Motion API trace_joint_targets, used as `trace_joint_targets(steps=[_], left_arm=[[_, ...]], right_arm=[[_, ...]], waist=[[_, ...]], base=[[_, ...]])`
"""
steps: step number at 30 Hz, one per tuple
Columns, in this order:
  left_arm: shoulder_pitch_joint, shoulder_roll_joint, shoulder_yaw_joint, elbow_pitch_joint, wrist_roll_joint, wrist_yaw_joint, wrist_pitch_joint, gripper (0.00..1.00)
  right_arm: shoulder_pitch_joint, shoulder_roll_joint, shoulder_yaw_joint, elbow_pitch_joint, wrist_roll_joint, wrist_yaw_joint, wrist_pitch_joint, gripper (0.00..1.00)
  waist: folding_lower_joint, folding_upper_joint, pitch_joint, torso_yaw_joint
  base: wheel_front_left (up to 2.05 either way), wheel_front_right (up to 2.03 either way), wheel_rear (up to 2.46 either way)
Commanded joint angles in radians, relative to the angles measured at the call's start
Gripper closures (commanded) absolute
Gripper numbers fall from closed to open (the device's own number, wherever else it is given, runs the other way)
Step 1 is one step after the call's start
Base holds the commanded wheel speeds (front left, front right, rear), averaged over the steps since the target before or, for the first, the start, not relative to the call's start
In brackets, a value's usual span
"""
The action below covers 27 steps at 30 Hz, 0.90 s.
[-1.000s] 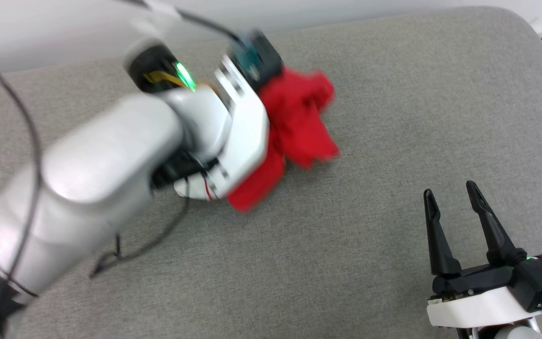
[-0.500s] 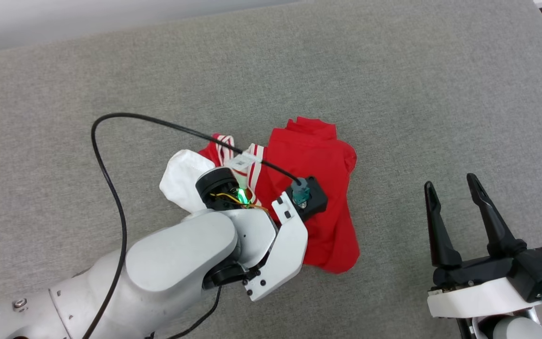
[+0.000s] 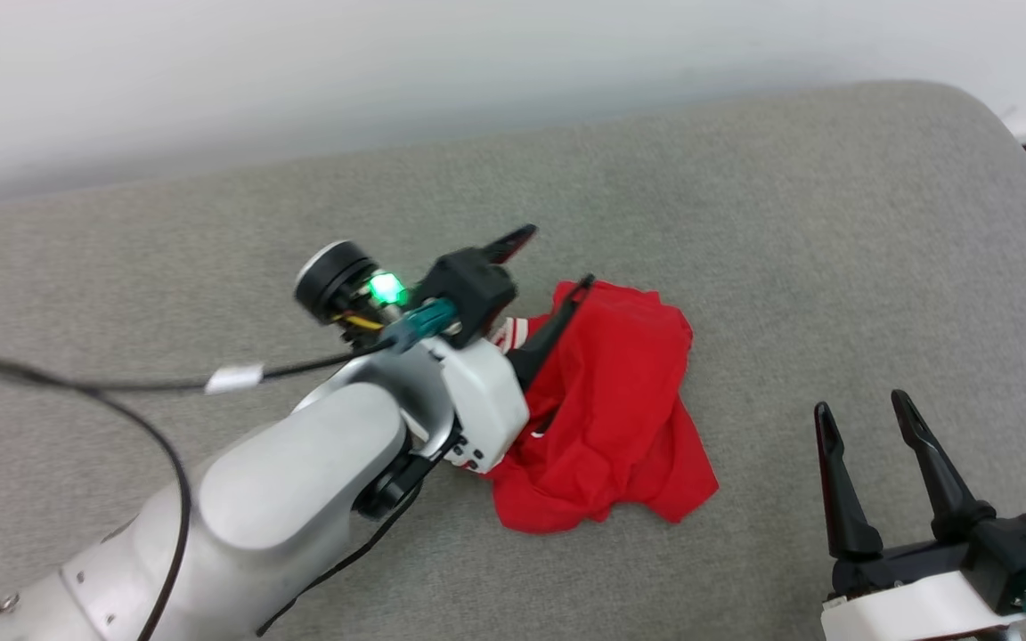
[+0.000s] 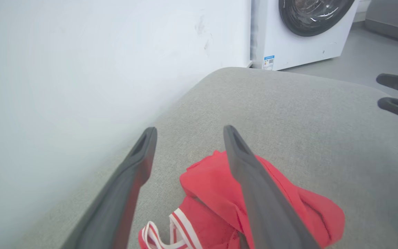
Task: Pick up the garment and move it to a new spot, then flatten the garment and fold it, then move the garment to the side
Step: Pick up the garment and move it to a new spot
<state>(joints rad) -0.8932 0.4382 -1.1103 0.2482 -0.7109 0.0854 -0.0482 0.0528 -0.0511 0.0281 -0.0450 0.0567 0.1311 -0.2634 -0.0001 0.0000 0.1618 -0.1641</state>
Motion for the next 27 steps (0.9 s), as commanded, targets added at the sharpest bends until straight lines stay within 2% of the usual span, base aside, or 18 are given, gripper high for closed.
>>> trace_joint_targets(steps=[1, 6, 10, 13, 18, 23, 27], left_arm=[[0.031, 0.012, 0.017, -0.003, 0.012, 0.035, -0.039, 0.0], [0.127, 0.047, 0.085, -0.01, 0.066, 0.215, -0.182, 0.0], [0.227, 0.059, 0.167, -0.044, 0.09, 0.354, -0.213, 0.0], [0.305, 0.064, 0.251, -0.094, 0.115, 0.428, -0.218, 0.0], [0.465, 0.055, 0.387, -0.174, 0.189, 0.487, -0.217, 0.0], [0.604, 0.03, 0.481, -0.204, 0.258, 0.476, -0.217, 0.0], [0.688, -0.002, 0.544, -0.2, 0.3, 0.446, -0.217, 0.0]], right_arm=[[0.015, 0.002, -0.005, 0.002, -0.006, -0.001, -0.002, 0.0], [0.035, 0.002, -0.028, 0.001, -0.006, -0.001, -0.002, 0.0], [0.05, 0.002, -0.045, 0.0, -0.003, -0.001, -0.002, 0.0], [0.053, 0.002, -0.055, 0.002, -0.001, -0.001, -0.002, 0.0], [0.058, 0.002, -0.061, 0.005, 0.001, -0.001, -0.002, 0.0], [0.071, 0.002, -0.062, 0.006, 0.001, -0.001, -0.002, 0.0], [0.081, 0.002, -0.062, 0.007, 0.002, -0.001, -0.002, 0.0]], waist=[[0.0001, 0.0, -0.033, 0.028], [0.0001, 0.0, -0.066, 0.062], [0.0001, 0.0, -0.083, 0.088], [0.0001, 0.0, -0.09, 0.103], [0.0001, 0.0, -0.101, 0.121], [0.0001, 0.0, -0.117, 0.135], [0.0001, 0.0, -0.131, 0.145]], base=[[0.0, 0.0, 0.0], [0.0, 0.0, 0.0], [0.0, 0.0, 0.0], [0.0, 0.0, 0.0], [0.0, 0.0, 0.0], [0.0, 0.0, 0.0], [0.0, 0.0, 0.0]])
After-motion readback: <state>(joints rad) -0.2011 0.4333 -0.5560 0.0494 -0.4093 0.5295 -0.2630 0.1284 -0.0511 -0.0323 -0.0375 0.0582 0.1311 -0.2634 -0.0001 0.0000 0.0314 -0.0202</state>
